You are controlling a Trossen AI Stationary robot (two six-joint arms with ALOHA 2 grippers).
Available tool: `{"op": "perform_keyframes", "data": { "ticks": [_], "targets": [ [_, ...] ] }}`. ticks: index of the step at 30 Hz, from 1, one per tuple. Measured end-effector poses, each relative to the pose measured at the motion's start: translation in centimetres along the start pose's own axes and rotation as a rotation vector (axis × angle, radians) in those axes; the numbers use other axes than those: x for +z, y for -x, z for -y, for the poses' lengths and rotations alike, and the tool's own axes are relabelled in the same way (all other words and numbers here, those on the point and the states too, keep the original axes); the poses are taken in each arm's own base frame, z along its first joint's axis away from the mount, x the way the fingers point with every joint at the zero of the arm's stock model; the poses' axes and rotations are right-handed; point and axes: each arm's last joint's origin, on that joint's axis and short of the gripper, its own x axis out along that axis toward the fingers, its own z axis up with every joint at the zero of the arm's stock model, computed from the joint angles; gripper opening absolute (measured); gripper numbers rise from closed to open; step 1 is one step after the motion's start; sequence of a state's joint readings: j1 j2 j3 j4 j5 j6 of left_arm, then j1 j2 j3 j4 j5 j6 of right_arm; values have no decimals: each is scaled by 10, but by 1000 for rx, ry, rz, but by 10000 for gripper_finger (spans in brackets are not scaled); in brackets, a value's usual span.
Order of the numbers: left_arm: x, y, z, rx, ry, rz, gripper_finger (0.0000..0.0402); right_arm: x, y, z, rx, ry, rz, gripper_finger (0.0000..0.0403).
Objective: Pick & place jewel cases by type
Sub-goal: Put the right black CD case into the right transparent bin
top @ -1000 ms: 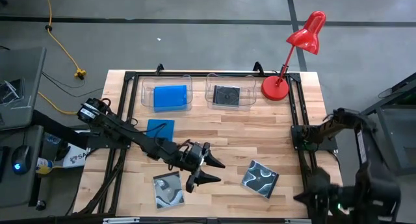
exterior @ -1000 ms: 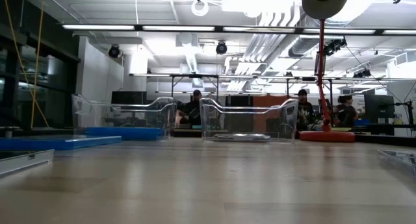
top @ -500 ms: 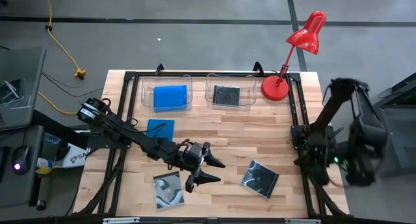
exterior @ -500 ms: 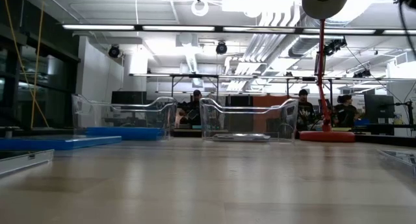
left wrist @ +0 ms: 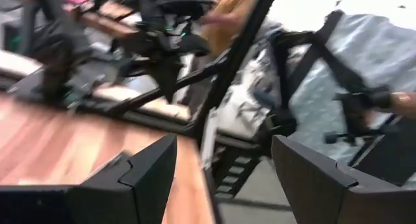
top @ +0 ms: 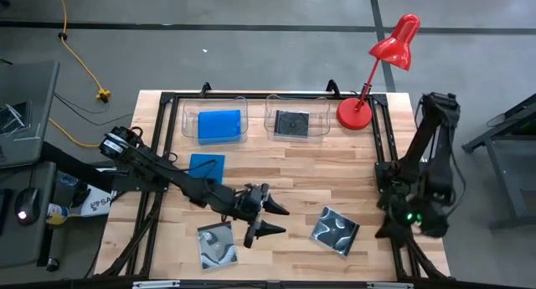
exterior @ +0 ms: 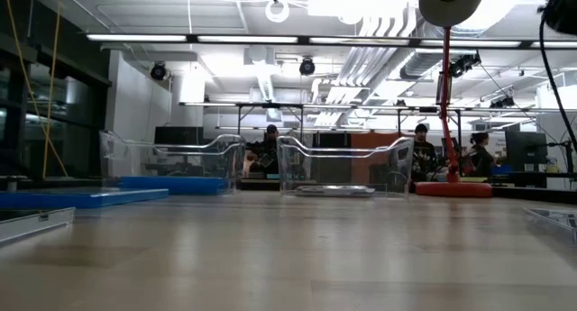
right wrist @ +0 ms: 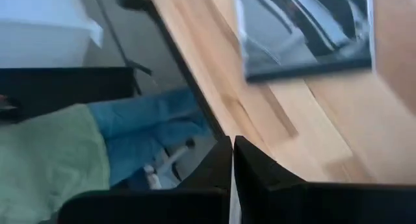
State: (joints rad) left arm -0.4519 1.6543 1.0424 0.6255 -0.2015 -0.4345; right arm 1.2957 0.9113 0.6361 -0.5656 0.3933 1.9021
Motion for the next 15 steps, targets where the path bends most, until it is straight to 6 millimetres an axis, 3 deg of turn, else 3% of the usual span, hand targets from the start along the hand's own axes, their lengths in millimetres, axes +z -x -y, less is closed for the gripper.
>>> {"op": "perform_keyframes", "data": {
  "ticks": [7, 15],
  "targets": [
    [-10, 1, -7, 114, -14, -77, 248, -19, -52, -1, -116, -57, -70, 0],
    [-12, 1, -9, 160, -60, -95, 248, -20, -102, -16, -269, -38, -59, 0]
  ]
}}
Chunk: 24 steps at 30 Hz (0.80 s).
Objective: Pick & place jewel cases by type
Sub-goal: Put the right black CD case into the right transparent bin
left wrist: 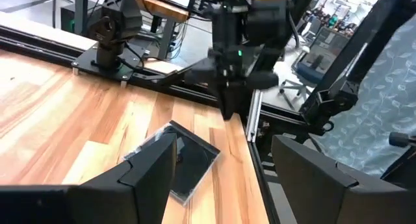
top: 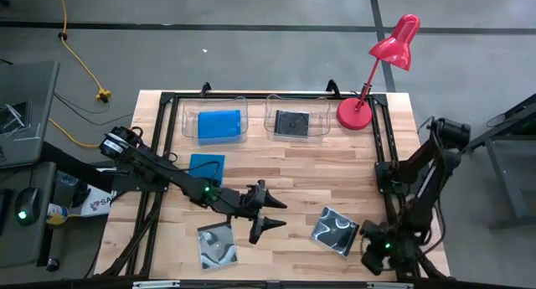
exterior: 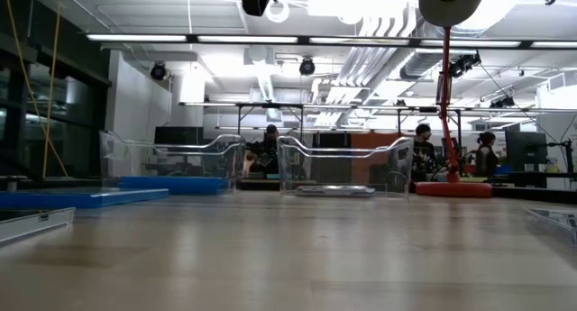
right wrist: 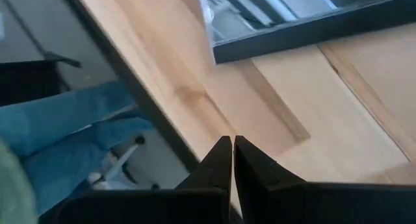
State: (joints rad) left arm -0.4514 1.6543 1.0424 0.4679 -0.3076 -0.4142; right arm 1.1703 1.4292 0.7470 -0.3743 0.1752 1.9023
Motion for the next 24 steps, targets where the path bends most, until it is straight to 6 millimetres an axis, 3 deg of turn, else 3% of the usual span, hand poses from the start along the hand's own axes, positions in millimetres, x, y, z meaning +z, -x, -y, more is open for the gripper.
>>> {"op": "perform_keyframes", "data": {
  "ticks": [11, 24],
  "targets": [
    [0, 0, 0, 1, 1, 1, 248, 10, -38, -14, -102, -8, 48, 0],
    [0, 0, 0, -10, 2, -4, 248, 11, -41, -11, -122, -44, 87, 0]
  ]
}}
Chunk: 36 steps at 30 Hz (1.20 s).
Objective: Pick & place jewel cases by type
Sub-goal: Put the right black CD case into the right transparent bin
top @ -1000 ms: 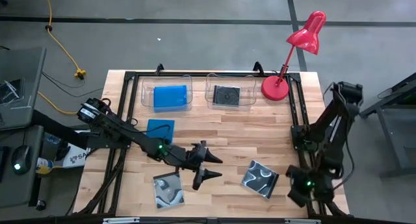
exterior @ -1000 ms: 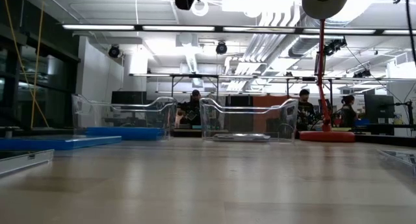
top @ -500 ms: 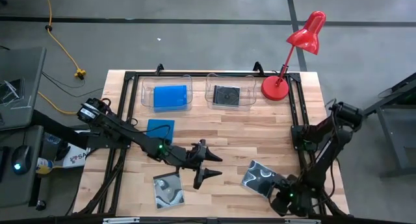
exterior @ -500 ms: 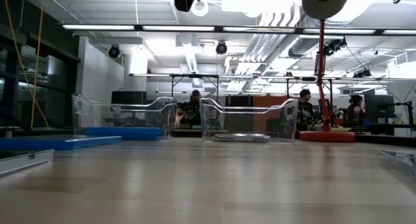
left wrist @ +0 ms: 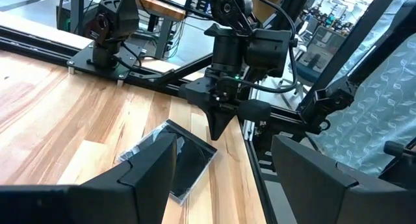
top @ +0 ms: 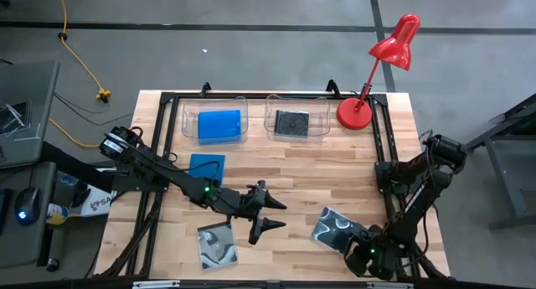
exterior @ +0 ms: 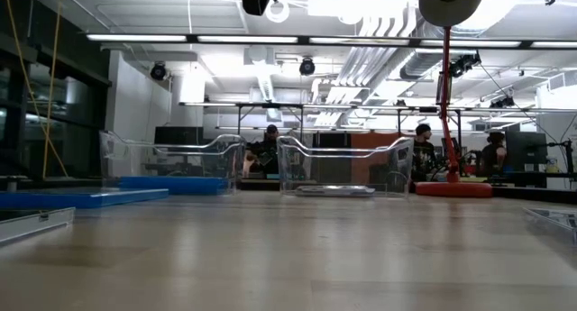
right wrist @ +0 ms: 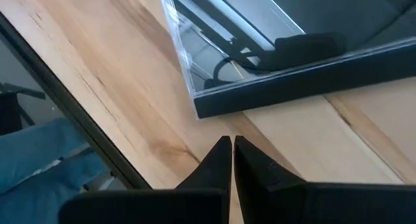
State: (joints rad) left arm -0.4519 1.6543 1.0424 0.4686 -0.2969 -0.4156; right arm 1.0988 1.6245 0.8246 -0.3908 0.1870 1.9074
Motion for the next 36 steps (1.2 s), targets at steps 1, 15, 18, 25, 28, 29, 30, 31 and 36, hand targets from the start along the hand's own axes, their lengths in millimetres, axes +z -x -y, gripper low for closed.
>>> {"op": "perform_keyframes", "data": {
  "ticks": [1, 15, 18, 25, 28, 29, 30, 31, 36],
  "targets": [
    [0, 0, 0, 0, 0, 0, 248, 0, 0, 0, -5, -1, -6, 0],
    [0, 0, 0, -1, -9, -1, 248, 0, 0, 7, -85, 39, -65, 0],
    [0, 0, 0, -1, -16, -1, 248, 2, 0, 7, -98, 36, -51, 0],
    [0, 0, 0, -15, -19, -7, 248, 12, -2, 6, -119, 36, -29, 0],
    [0, 0, 1, -27, -24, -13, 248, 18, -3, 5, -120, 40, -22, 0],
    [-1, 0, 1, -29, -24, -15, 248, 20, -3, 4, -119, 40, -15, 0],
    [-1, 0, 1, -34, -25, -19, 248, 23, -3, 4, -118, 40, -7, 0],
    [-1, 0, 1, -41, -26, -22, 248, 25, -4, 3, -117, 41, 1, 0],
    [-1, 0, 1, -53, -27, -28, 248, 39, -6, 0, -114, 42, 41, 0]
  ]
}}
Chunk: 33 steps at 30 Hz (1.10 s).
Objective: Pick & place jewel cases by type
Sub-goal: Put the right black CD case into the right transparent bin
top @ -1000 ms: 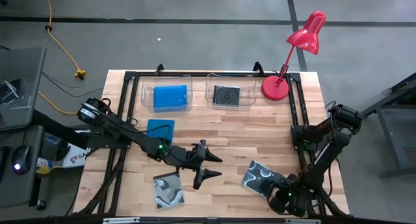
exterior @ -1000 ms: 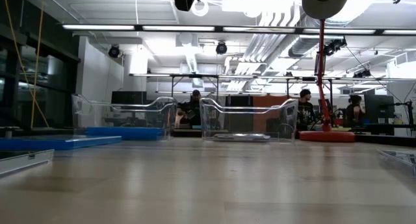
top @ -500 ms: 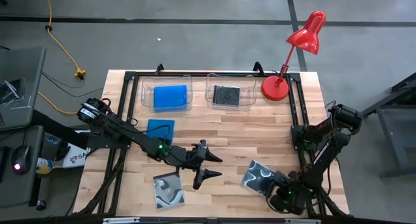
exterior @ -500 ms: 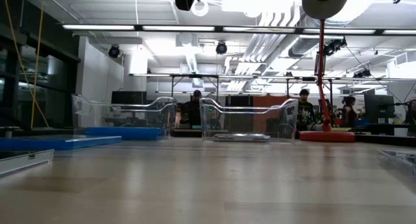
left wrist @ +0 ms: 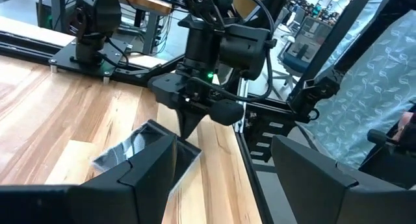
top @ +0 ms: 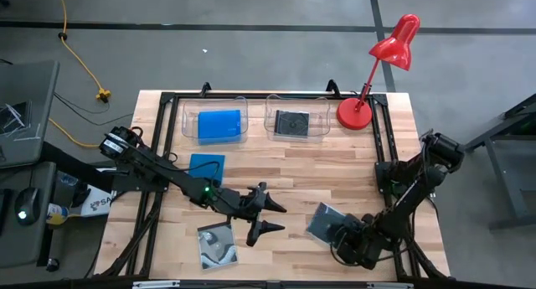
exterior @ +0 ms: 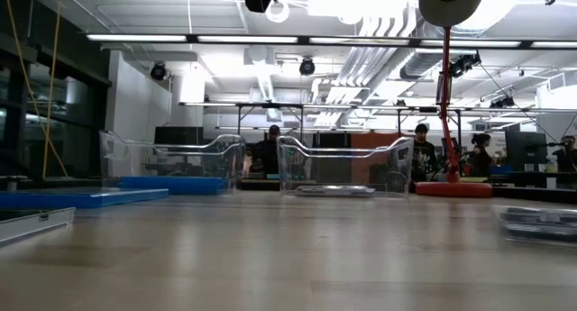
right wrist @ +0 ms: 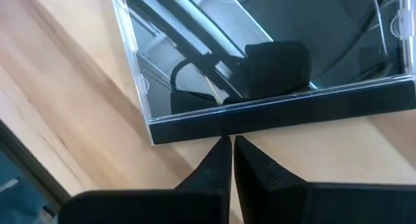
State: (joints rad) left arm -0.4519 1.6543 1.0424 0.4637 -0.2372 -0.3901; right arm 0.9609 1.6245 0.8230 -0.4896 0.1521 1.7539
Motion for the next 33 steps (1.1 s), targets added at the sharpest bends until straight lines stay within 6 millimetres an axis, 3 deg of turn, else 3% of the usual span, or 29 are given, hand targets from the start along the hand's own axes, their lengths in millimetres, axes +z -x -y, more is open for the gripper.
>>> {"op": "perform_keyframes", "data": {
  "ticks": [33],
  "targets": [
    [-2, 0, 0, -5, -4, -24, 248, 108, -8, -18, 135, 40, 226, 0]
  ]
}}
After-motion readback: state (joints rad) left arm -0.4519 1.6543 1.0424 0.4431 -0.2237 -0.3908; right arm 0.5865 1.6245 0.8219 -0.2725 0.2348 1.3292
